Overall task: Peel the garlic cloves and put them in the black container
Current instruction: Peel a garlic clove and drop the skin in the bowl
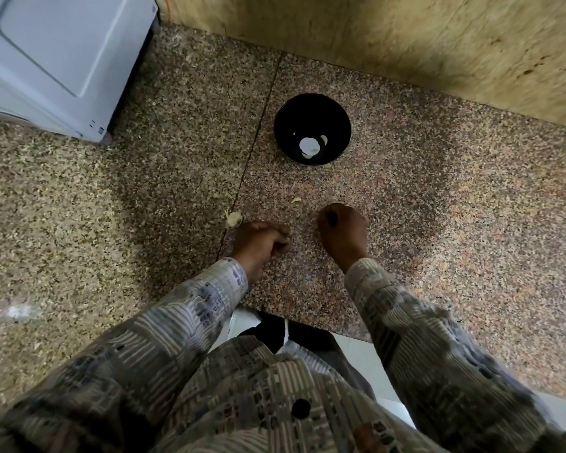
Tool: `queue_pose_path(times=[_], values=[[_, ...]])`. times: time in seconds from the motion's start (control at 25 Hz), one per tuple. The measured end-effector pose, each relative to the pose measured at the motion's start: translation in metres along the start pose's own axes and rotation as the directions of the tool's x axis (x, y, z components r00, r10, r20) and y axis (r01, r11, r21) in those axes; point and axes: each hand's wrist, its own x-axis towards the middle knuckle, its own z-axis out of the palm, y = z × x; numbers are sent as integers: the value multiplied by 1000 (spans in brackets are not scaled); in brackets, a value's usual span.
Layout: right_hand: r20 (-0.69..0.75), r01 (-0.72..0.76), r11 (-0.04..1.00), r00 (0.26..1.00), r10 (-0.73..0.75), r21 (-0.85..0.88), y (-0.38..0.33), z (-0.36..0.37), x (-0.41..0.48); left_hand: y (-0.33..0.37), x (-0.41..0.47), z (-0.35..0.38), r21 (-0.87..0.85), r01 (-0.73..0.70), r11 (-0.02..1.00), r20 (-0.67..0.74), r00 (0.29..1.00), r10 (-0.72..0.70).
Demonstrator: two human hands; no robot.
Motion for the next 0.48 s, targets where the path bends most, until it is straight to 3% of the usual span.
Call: queue_pose_path(times=[0.12,0.24,0.36,0.48], values=[[10,186,967,982,-187,-172,6,2,0,0,-4,-2,-53,28,998,15,1000,-27],[110,348,896,937,-331,-276,6,11,-6,7,-9,-3,-141,74,987,36,997,-70],[223,467,853,879,-421,-232,2,13,-12,12,-13,-5,-265,101,959,52,995,-91],[156,443,879,894,-420,-174,-4,14,-1,8,-17,-9,-469,120,875,92,992,-87]])
